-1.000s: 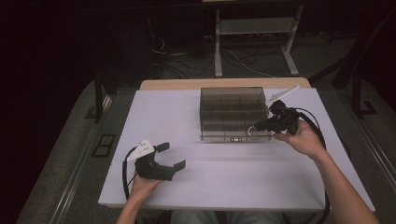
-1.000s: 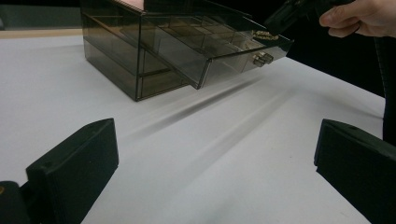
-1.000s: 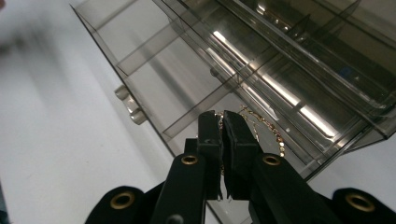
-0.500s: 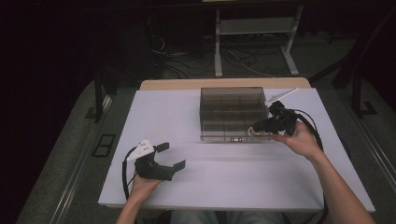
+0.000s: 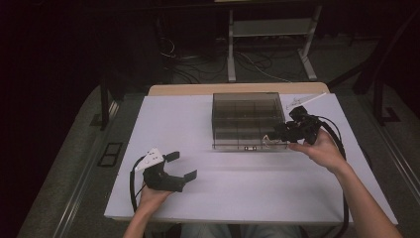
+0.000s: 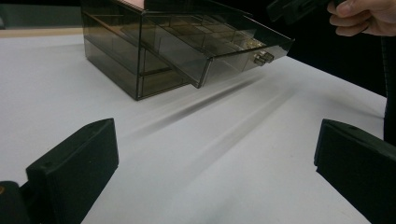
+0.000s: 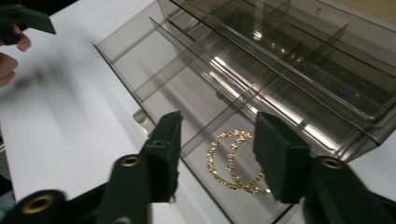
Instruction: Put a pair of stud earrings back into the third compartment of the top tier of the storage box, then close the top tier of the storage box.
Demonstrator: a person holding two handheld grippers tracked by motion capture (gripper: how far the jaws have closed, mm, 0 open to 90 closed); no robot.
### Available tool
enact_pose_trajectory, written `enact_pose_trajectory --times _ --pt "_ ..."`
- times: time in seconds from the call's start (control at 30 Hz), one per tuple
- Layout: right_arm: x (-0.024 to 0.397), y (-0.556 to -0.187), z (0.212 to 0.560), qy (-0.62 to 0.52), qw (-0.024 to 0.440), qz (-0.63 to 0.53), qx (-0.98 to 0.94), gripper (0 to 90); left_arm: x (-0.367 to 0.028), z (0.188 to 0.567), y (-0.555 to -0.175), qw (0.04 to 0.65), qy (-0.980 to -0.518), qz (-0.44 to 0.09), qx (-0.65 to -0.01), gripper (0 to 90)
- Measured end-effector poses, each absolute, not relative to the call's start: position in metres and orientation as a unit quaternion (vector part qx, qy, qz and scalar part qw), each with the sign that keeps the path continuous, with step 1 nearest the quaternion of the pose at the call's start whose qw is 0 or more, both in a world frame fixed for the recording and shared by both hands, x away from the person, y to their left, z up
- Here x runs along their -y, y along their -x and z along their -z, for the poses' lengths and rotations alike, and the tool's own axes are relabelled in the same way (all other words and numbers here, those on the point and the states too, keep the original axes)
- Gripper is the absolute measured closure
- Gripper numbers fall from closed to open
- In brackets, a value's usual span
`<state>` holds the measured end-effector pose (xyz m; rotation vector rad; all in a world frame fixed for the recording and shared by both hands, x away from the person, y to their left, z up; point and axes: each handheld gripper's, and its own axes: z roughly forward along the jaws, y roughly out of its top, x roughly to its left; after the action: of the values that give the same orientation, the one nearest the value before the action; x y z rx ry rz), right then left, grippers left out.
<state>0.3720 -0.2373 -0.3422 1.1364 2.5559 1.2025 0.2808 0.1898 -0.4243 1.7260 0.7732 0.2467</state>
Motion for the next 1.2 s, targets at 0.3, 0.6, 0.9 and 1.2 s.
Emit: enact_pose_trajectory --times 0.3,0.6,0.9,1.2 --pt "0.222 -0.353 0.334 -0.343 0.037 -0.409 -0.845 19.0 -0.19 0.424 -0.281 0.579 -0.738 -0.105 -0.331 0.0" --pt "0.203 -0.334 0.331 -0.299 0.019 -0.409 -0.862 16.6 -0.19 0.424 -0.281 0.578 -0.739 -0.107 -0.328 0.0" --pt "0.191 -0.325 0.332 -0.27 0.006 -0.408 -0.872 16.7 -0.19 0.424 -0.281 0.578 -0.74 -0.107 -0.327 0.0" --pt "0.181 -0.321 0.338 -0.253 0.002 -0.399 -0.881 23.9 -0.19 0.424 -0.281 0.578 -0.74 -0.106 -0.327 0.0"
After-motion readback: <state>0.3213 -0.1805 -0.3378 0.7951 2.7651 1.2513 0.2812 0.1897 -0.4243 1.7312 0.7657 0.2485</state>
